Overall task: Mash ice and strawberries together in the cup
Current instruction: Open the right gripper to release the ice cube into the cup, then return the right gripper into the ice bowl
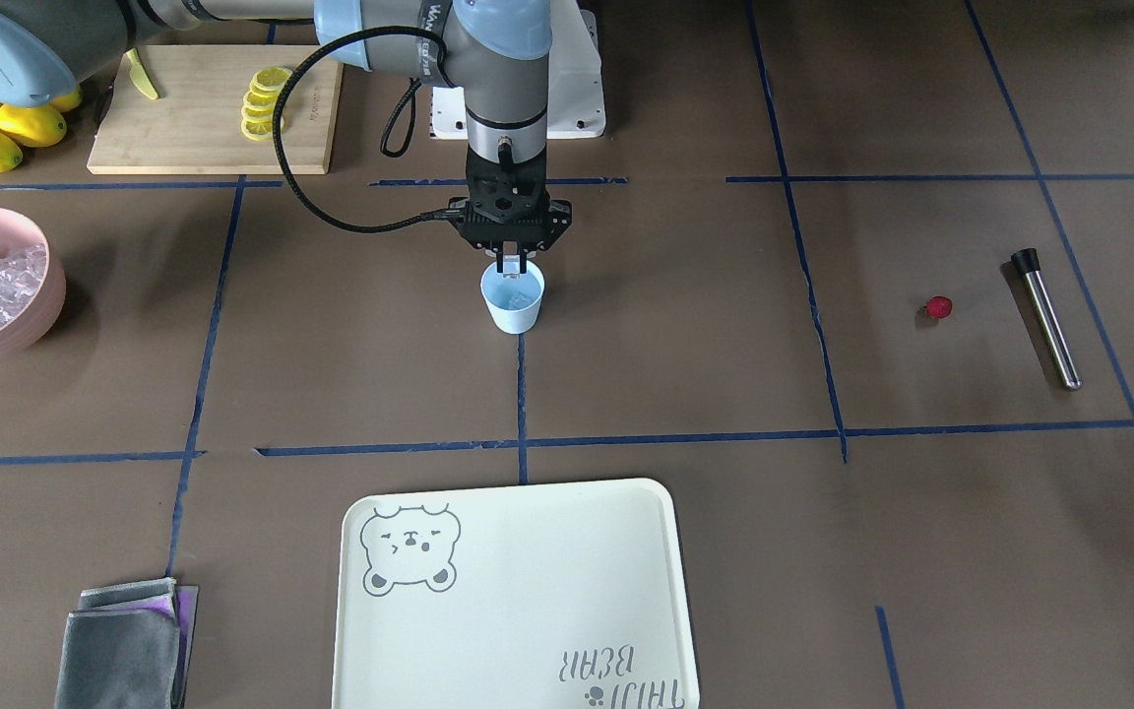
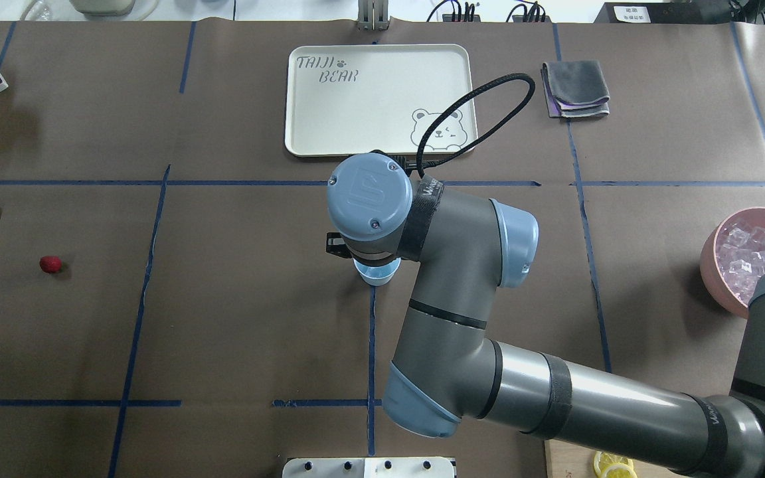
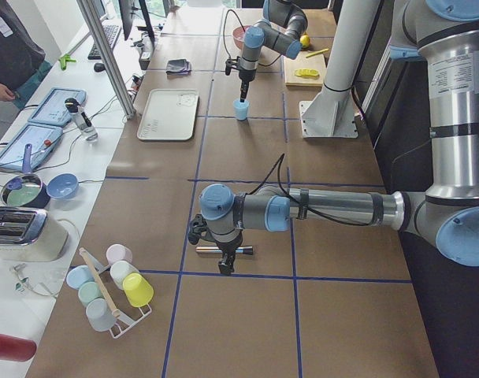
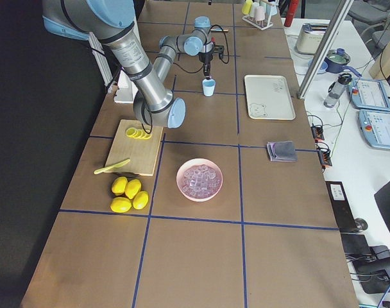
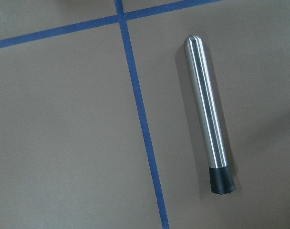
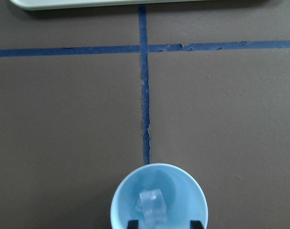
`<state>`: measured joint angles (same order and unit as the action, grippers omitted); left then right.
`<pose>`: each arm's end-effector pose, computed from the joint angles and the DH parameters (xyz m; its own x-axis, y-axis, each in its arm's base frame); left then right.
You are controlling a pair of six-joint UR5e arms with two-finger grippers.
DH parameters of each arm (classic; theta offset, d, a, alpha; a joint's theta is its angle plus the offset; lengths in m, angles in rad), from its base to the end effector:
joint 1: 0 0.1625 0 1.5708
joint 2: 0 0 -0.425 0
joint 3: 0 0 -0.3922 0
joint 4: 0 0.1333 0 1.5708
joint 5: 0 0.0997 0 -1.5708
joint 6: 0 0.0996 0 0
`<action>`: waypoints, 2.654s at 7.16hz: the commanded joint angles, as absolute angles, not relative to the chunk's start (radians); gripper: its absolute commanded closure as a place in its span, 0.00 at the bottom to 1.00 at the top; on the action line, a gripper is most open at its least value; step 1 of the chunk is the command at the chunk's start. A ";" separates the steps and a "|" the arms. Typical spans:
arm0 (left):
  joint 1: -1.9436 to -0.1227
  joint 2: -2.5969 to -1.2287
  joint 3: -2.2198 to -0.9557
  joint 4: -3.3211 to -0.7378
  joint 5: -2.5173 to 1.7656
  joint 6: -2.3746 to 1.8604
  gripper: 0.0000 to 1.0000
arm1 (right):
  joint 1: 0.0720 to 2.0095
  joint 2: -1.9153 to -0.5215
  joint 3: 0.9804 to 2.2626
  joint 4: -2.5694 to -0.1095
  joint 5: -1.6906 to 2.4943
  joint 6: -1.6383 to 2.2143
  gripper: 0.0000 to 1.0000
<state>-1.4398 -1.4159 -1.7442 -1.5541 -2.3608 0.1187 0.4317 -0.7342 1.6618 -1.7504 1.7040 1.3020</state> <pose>-0.0063 -0.4309 0.6451 0.6773 0.2100 -0.7051 -0.2123 0.9734 0.0859 -0.5773 -0.3982 0.1380 0.7302 0.0466 0.6816 -0.1439 0.9858 0.0868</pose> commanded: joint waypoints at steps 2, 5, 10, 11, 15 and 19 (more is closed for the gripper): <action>-1.439 -1.416 -1.744 -1.554 -2.361 0.118 0.00 | 0.461 -0.736 1.664 -1.752 1.712 1.241 0.00; -1.439 -1.416 -1.741 -1.552 -2.359 0.118 0.00 | 0.663 -0.890 1.750 -1.749 1.898 0.948 0.01; -1.439 -1.414 -1.741 -1.554 -2.359 0.118 0.00 | 1.004 -1.383 1.983 -1.692 2.147 0.352 0.01; -1.439 -1.414 -1.743 -1.552 -2.359 0.118 0.00 | 1.064 -1.522 1.988 -1.564 2.187 0.260 0.01; -1.437 -1.414 -1.744 -1.554 -2.361 0.118 0.00 | 1.132 -1.805 1.929 -1.292 2.227 0.075 0.09; -1.437 -1.414 -1.744 -1.552 -2.361 0.120 0.00 | 1.129 -1.819 1.824 -1.177 2.224 0.086 0.14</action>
